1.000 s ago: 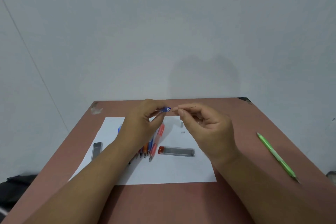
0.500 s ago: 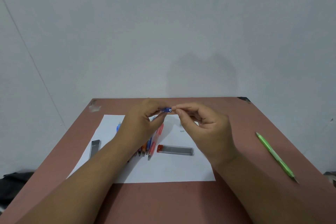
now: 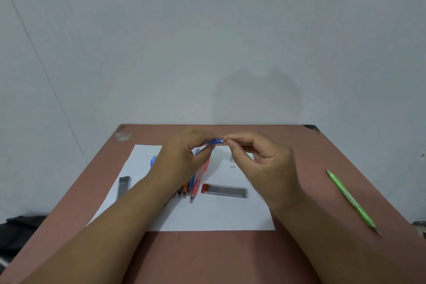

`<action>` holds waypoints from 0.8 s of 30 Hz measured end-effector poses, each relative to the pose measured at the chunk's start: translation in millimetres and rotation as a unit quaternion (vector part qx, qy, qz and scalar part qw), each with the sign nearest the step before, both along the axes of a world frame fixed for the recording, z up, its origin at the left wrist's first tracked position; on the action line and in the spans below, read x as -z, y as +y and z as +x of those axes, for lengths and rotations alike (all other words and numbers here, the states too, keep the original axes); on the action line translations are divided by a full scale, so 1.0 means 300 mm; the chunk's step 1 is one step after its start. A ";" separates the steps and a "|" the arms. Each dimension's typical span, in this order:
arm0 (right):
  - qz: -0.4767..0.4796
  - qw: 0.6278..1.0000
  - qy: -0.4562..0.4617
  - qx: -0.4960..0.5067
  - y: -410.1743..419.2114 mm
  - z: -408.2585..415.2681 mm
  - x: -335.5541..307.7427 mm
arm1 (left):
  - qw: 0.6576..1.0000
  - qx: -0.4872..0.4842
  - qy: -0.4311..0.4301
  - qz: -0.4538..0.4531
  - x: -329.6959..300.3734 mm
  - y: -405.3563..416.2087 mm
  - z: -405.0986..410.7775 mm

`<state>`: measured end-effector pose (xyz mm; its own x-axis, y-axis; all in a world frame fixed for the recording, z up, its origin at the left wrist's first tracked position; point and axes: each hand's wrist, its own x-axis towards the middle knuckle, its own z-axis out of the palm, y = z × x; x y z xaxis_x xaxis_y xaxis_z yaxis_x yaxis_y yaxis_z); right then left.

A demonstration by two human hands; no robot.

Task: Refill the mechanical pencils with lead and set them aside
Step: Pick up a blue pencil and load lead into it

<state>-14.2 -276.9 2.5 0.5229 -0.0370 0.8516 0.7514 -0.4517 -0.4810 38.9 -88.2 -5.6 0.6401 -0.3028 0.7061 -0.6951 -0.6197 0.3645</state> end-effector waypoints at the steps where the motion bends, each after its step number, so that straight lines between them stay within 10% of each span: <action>1: -0.001 1.000 0.000 0.001 -0.001 0.001 0.001 | 1.000 0.000 0.000 0.001 0.000 0.001 -0.001; 24: -0.048 0.999 -0.003 0.016 0.002 0.031 0.014 | 0.999 0.004 0.042 -0.014 -0.003 0.002 -0.012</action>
